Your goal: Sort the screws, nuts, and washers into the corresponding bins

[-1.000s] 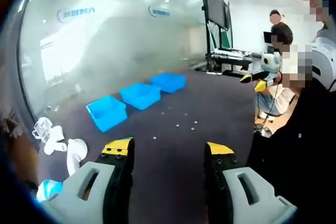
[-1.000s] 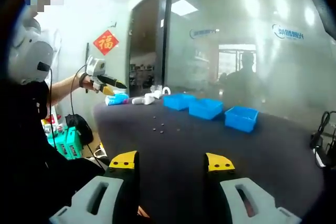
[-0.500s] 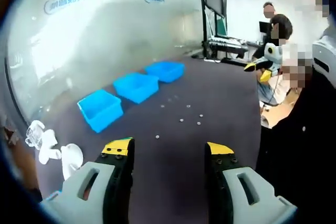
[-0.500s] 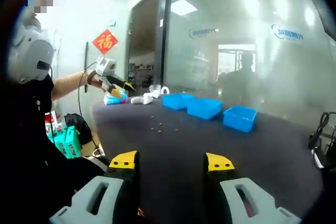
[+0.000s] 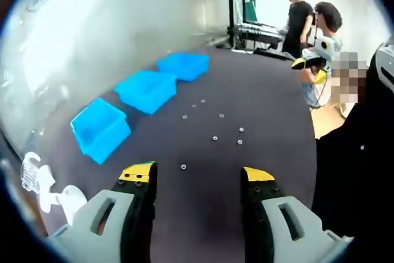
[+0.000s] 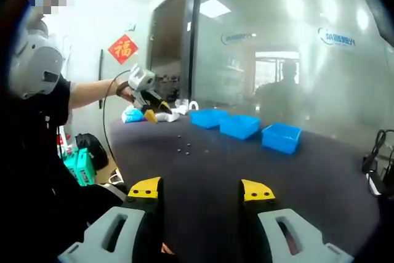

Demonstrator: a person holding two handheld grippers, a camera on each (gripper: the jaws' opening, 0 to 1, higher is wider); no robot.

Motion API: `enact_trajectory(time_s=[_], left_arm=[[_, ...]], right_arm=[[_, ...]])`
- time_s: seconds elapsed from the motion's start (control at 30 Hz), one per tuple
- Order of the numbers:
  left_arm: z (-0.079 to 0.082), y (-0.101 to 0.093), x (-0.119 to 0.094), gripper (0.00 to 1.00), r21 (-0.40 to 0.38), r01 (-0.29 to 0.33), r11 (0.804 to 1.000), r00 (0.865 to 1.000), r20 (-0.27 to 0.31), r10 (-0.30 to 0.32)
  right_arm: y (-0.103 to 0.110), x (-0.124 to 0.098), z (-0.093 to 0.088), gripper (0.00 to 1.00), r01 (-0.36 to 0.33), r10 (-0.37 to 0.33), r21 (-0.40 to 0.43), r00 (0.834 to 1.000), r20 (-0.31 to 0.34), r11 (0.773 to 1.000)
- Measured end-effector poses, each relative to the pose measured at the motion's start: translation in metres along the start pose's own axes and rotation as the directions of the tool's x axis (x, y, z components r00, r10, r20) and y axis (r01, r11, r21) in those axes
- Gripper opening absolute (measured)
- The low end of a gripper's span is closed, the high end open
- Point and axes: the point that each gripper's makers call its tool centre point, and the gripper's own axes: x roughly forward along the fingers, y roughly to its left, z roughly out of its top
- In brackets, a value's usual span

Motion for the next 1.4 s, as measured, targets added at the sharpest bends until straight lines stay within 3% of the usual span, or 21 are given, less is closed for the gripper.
enact_trajectory(time_s=[0.27,0.5,0.77,1.17,1.4], left_arm=[[-0.006,0.009,0.02,0.53,-0.015,0.003,1.0,0.997,-0.079,-0.004],[-0.012,0.005,0.032,0.53,-0.044,-0.025,0.999,0.991,-0.136,0.019],[-0.014,-0.002,0.043,0.53,-0.051,-0.03,0.998,0.985,-0.17,0.021],[-0.029,0.006,0.052,0.5,-0.083,-0.085,0.993,0.969,-0.241,0.062],[-0.03,0.008,0.056,0.46,-0.091,-0.088,0.992,0.968,-0.241,0.064]], right_arm=[[0.0,-0.003,-0.003,0.44,0.002,-0.002,0.008,1.0,0.0,1.0],[0.0,-0.005,-0.006,0.44,0.007,-0.007,0.014,1.0,0.001,1.0],[0.0,-0.006,-0.008,0.44,0.004,-0.004,0.022,1.0,0.004,1.0],[-0.003,-0.01,-0.013,0.43,0.01,-0.01,0.038,1.0,0.009,0.999],[-0.005,-0.012,-0.015,0.43,0.012,-0.012,0.048,1.0,0.014,0.999]])
